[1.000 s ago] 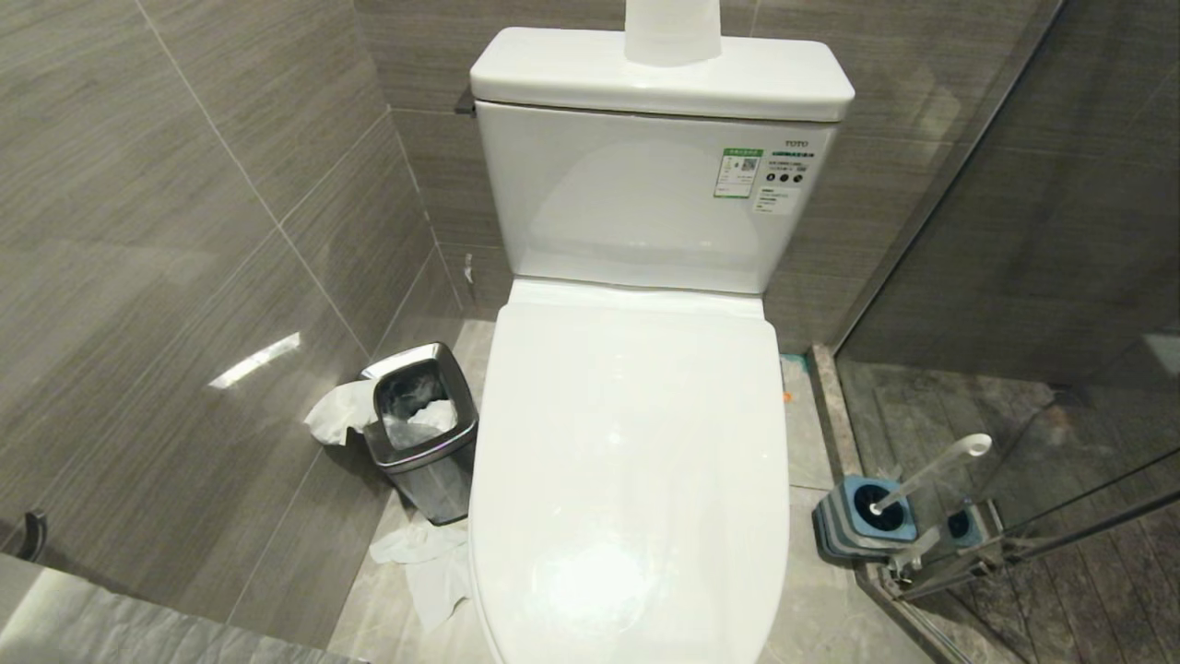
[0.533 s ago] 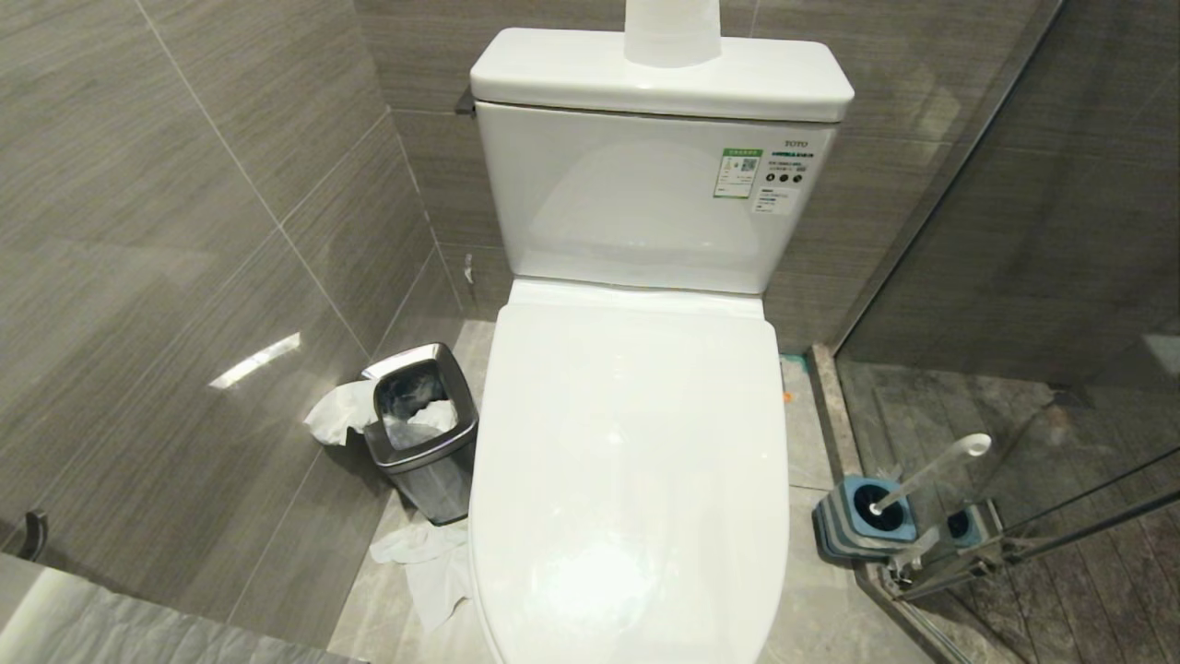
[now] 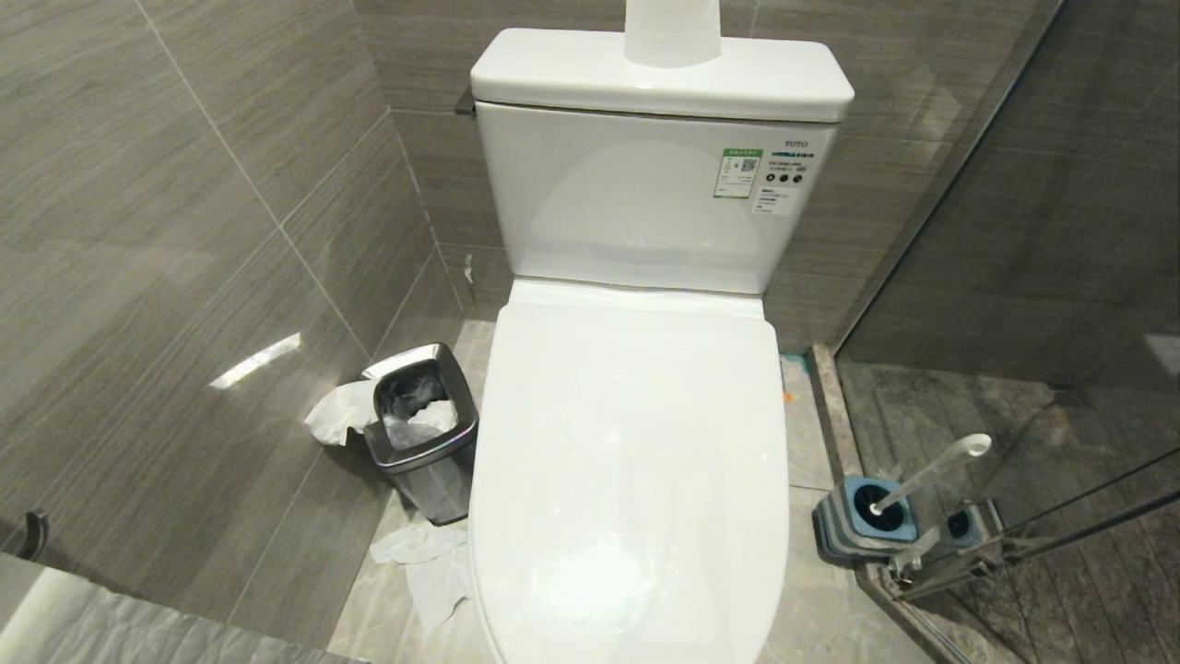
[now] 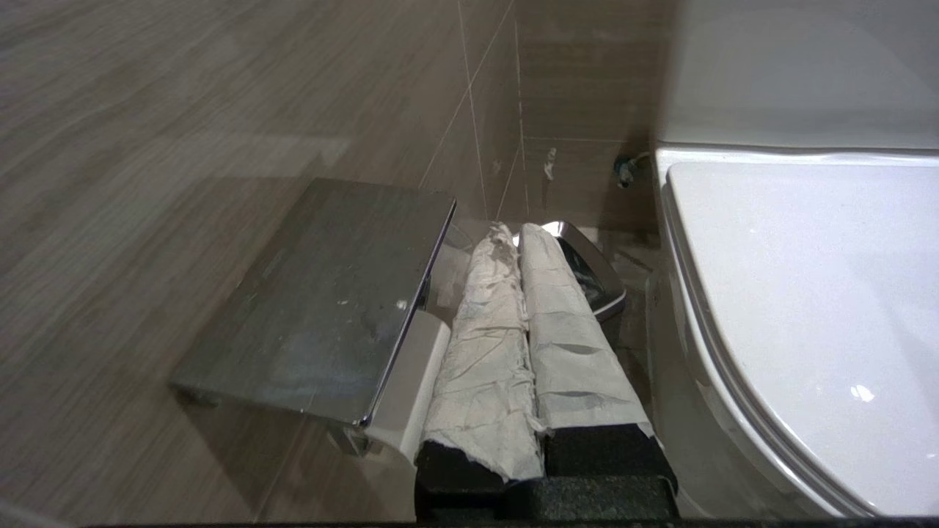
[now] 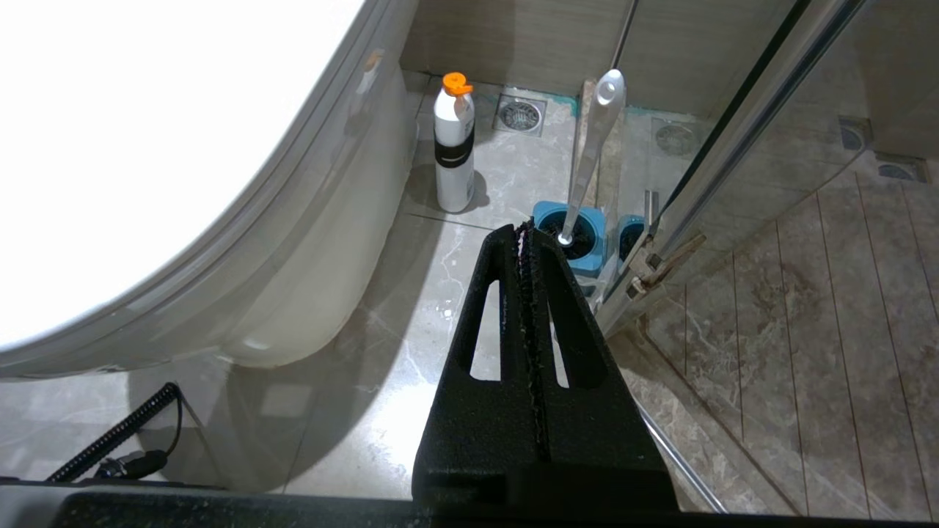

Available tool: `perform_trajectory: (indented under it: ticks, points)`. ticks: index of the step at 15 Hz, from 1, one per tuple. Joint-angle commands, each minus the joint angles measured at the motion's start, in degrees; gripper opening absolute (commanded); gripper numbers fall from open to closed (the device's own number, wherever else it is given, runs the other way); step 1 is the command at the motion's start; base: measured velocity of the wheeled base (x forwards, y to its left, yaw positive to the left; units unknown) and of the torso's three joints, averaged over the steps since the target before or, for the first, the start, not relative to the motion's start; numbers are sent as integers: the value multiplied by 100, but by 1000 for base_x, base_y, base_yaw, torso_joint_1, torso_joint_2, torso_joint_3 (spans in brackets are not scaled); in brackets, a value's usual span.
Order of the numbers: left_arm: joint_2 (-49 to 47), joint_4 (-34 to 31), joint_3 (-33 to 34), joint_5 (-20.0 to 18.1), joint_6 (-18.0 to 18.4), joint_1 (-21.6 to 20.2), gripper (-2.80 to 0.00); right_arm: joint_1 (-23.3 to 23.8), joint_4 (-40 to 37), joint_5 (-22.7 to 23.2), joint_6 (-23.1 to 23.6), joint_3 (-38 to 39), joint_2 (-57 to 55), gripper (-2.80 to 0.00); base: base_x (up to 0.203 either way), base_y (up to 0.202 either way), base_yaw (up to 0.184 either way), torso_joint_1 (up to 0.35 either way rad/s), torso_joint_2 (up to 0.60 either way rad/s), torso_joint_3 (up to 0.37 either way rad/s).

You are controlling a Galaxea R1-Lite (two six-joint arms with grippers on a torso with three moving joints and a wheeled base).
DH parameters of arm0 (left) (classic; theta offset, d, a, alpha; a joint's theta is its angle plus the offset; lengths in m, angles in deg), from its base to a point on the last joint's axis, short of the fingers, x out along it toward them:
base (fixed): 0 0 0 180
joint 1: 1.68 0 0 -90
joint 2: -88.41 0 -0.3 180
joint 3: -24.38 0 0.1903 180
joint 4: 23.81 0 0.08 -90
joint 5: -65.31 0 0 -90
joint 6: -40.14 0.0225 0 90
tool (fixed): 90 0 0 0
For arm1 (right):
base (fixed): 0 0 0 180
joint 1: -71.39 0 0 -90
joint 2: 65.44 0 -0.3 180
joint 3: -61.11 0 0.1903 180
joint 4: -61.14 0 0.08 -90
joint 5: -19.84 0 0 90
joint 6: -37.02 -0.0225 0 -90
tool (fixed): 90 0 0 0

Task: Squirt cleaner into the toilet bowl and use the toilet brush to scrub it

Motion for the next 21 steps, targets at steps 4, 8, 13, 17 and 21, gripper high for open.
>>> perform_trajectory:
  ticks: [4, 8, 13, 17, 21]
  points:
    - [113, 1766, 1956, -608, 331, -1, -280, -2, -2, 1, -2, 1, -5, -280, 0, 0, 0, 0, 0, 0]
    - [113, 2035, 3095, -1051, 48, 0, -280, -2, -2, 1, -2, 1, -5, -280, 0, 0, 0, 0, 0, 0]
    - [110, 2374, 3657, -1096, 21, 15, -280, -2, -2, 1, -2, 1, -5, -280, 0, 0, 0, 0, 0, 0]
    - [104, 1950, 3657, -860, 154, 15, -280, -2, -2, 1, -2, 1, -5, -280, 0, 0, 0, 0, 0, 0]
    - [113, 1899, 3646, -973, 167, 24, -280, -2, -2, 1, -2, 1, -5, -280, 0, 0, 0, 0, 0, 0]
